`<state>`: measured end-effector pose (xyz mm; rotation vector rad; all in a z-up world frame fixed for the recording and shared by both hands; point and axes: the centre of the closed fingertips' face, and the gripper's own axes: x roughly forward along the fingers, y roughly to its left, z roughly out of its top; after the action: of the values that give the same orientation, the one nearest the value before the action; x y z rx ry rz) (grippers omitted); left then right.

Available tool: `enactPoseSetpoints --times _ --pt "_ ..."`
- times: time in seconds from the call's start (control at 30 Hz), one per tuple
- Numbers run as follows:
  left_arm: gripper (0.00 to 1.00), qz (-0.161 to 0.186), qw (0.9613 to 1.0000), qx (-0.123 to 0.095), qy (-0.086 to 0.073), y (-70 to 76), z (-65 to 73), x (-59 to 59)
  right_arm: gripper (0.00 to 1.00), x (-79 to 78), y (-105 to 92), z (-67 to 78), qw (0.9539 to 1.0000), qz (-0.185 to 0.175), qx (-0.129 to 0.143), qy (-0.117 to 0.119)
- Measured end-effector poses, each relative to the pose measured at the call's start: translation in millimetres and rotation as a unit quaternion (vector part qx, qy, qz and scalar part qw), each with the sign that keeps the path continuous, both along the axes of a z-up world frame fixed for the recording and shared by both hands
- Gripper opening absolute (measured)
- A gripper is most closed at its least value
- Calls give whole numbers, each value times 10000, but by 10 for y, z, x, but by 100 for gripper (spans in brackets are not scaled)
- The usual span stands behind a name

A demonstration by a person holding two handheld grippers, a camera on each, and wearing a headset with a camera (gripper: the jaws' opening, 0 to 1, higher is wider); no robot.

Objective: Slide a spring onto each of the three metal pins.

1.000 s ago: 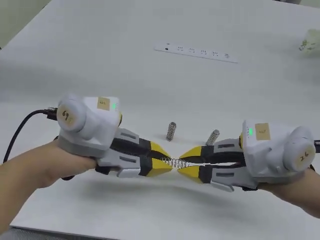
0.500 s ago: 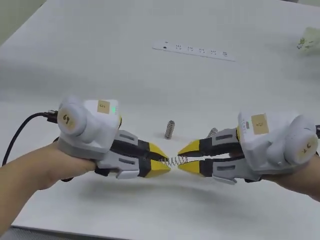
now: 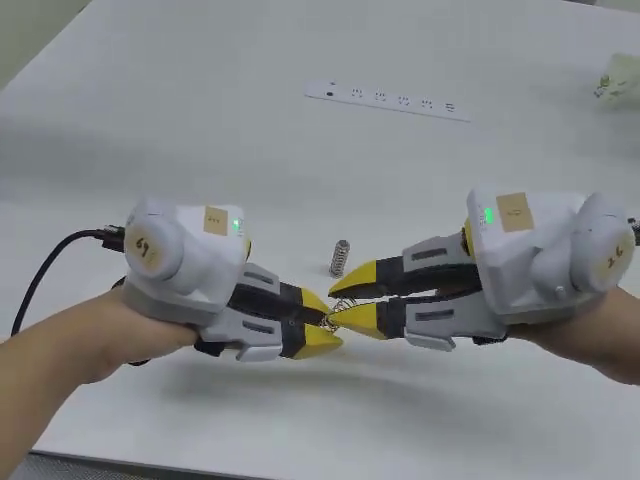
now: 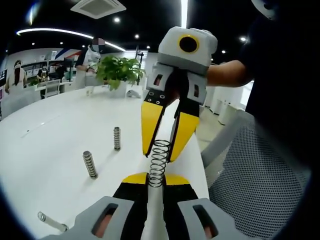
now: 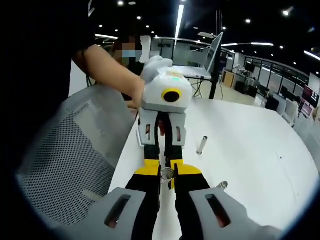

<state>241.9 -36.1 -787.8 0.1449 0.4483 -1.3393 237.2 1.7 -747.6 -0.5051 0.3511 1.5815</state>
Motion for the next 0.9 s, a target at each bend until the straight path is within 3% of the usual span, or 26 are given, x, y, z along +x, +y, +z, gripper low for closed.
enactPoseSetpoints --times 0.17,0.43,0.9 --pt "2 -23 10000 81 -33 35 -10 -5 8 -38 64 -2 9998 63 45 -180" --pt "2 21 10000 -52 -36 31 51 30 8 -20 135 74 9989 81 159 -444" --pt "3 97 9999 -18 44 81 40 9 7 -34 152 72 9985 130 127 -523"
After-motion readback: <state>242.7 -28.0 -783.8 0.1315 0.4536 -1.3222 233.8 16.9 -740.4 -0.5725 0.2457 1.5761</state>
